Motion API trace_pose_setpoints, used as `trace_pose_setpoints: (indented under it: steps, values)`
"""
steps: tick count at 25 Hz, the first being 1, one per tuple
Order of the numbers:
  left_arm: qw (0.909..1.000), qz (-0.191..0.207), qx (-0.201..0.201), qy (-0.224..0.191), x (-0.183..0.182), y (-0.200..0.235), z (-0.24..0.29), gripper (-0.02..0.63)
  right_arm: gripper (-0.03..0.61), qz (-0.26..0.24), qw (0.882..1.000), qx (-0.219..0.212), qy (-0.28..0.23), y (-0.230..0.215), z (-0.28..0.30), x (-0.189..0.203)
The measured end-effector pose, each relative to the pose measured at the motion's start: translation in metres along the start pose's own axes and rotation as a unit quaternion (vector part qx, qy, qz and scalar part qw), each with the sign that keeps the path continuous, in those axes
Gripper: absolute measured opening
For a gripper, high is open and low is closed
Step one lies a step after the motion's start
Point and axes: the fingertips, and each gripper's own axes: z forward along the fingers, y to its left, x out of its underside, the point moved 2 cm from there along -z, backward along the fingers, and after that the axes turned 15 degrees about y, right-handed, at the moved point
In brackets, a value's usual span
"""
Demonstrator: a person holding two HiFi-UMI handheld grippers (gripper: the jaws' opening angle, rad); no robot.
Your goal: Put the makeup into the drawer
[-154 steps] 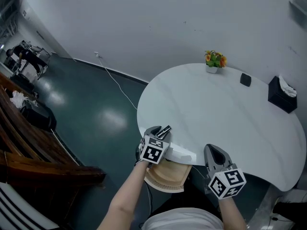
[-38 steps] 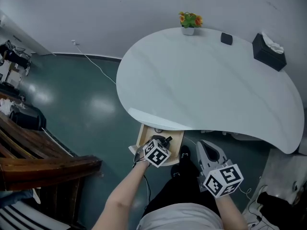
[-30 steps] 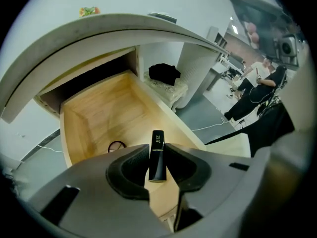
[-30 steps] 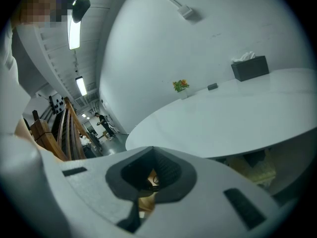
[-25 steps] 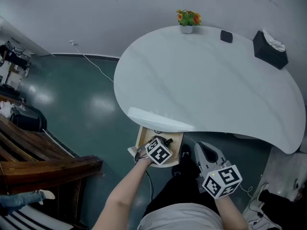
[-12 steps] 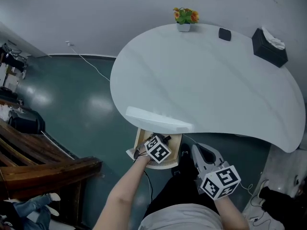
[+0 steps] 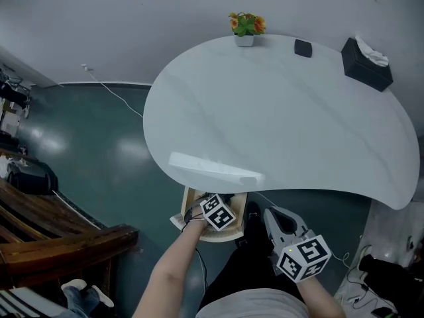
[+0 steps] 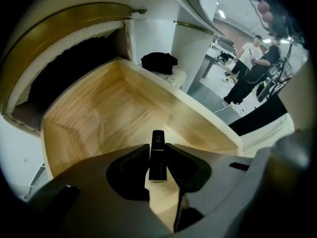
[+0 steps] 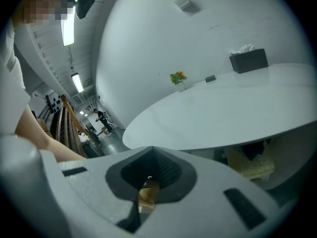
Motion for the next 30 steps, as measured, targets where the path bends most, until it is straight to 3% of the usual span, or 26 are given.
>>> trace_pose_setpoints:
  steps: [19, 30]
  values:
    - [0.9997, 0.018, -0.011, 0.013, -0.010, -0.001, 0.030, 0.103, 0.002, 0.000, 1.000, -0.003, 0.030, -0.006, 0.011, 0.013]
    - [0.9994, -0.004, -0.010, 0.033, -0.005, 0.004, 0.041, 0.104, 0.002, 0.003, 0.999, -0.001, 0.043, -0.010, 0.012, 0.023]
